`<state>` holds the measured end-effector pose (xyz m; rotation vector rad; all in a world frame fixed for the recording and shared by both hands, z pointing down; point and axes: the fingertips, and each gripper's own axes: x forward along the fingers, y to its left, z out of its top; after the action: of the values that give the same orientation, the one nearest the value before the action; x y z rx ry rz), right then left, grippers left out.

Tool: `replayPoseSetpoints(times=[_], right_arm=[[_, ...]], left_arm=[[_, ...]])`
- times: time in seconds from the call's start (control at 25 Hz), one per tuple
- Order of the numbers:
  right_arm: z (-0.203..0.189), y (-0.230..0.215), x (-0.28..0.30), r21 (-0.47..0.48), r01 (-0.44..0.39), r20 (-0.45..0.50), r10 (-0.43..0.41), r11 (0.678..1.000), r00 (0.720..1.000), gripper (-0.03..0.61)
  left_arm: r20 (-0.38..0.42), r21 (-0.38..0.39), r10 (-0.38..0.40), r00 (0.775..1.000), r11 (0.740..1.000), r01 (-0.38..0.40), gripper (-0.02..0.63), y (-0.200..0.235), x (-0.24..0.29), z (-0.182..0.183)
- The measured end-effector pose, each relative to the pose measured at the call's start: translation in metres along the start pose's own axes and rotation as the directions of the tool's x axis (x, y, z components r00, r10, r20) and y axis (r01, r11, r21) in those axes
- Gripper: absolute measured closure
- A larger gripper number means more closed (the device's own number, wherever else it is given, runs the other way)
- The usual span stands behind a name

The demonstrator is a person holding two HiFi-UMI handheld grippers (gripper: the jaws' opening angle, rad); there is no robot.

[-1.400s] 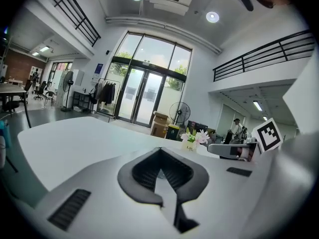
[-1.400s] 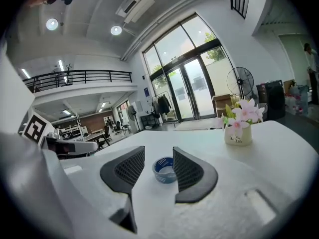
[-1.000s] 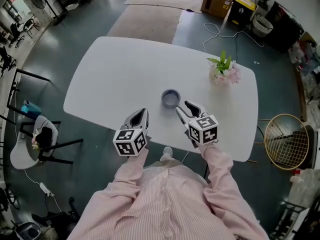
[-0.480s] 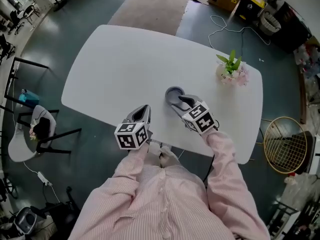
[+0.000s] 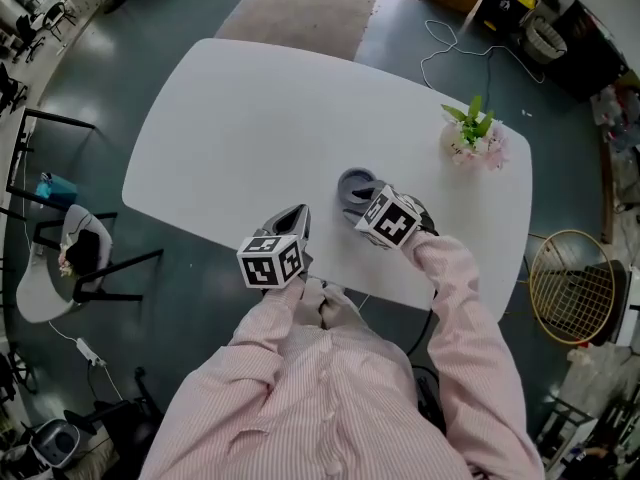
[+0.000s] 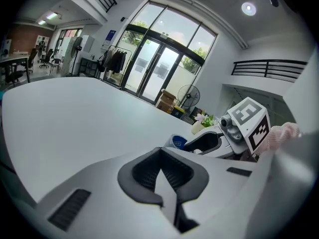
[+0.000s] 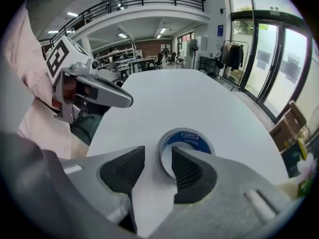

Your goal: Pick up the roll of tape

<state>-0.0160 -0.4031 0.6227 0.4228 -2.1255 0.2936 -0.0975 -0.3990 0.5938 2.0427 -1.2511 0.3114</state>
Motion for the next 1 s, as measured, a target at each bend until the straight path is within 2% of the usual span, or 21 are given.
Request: replayPoseSetpoints(times=[0.2,0.48,0.6,1.0], right_arm=[[-0.006,0.004,0.014,-0.089,-0.037,-0.151,0.023,0.995,0.988,0.421],[-0.01,0.005,0.027,-0.155,-0.049,-0.256,0.008,0.987,0.967,0.45],[-0.011,0.002,0.029,-0.186,-0.031,-0.277,-0.022,0.982,0.96,0.522],[-0.013,0.003,0.027,-0.194,-0.043,-0.283,-0.014,0.98,0.959,0.529]], left_arm=[[-0.002,-0.011,0.01,1.0,1.0,-0.01,0.614,0.004,0.0,-0.002],[0.002,-0.025,0.028,1.0,0.999,-0.028,0.614,0.012,-0.003,-0.002],[0.005,-0.03,0.035,0.999,0.999,-0.035,0.614,0.016,-0.004,-0.002],[0.011,-0.02,0.031,0.999,0.999,-0.03,0.614,0.015,-0.003,0.004]])
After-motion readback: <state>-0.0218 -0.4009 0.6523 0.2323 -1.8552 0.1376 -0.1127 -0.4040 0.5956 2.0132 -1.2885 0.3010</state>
